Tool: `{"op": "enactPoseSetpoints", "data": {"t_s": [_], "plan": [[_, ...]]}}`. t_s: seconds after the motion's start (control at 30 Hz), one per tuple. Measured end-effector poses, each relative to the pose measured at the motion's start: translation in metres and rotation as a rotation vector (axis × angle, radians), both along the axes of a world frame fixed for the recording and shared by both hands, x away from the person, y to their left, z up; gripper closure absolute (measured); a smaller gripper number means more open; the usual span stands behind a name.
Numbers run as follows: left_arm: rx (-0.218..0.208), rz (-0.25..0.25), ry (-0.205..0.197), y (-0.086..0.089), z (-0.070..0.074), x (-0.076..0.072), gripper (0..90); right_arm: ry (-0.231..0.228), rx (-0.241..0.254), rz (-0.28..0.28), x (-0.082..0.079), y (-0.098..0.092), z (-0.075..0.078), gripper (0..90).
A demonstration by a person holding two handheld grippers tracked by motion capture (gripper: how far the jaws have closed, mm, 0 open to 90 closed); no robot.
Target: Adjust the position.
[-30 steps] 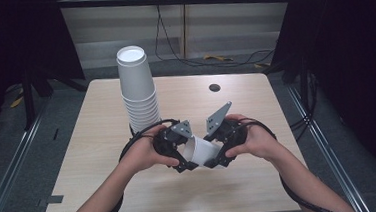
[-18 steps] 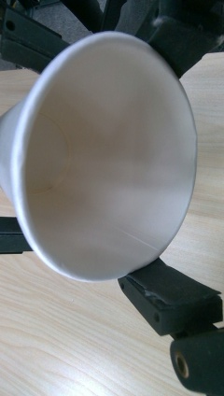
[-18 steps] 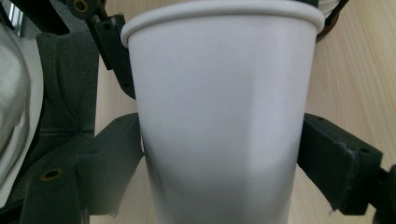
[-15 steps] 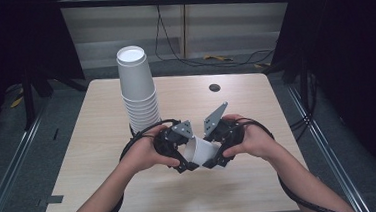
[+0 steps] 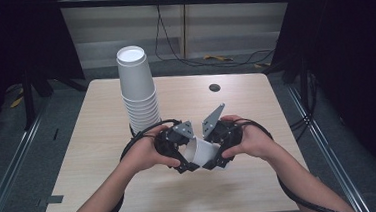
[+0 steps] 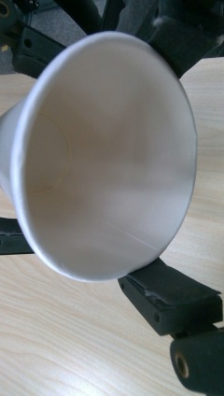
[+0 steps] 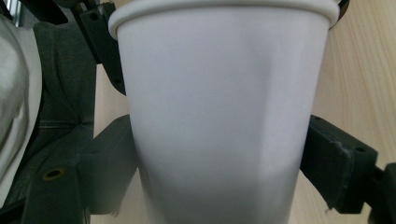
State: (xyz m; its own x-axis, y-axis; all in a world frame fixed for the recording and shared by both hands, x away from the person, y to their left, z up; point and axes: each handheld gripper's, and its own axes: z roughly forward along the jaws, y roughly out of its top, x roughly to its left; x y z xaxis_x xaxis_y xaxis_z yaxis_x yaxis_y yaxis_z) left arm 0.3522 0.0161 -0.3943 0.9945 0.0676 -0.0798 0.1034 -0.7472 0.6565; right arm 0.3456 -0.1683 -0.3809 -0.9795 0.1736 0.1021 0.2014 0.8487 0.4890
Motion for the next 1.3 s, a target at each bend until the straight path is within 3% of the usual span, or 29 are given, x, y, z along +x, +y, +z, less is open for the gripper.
{"op": "enactPoseSetpoints", "data": {"t_s": [0.53, 0.97, 1.3], "plan": [[0.012, -0.004, -0.002, -0.0012, -0.0004, 0.0002, 10.8, 0.006, -0.042, -0.001, -0.0004, 0.0016, -0.0006, 18.4], [0.019, -0.001, 0.005, -0.0017, 0.0005, -0.0007, 10.9, 0.011, -0.046, 0.001, -0.0007, 0.0030, -0.0023, 19.0], [0.034, -0.003, -0.011, -0.0013, 0.0003, -0.0003, 11.8, -0.004, -0.039, -0.006, -0.0022, 0.0032, -0.0042, 21.2]]}}
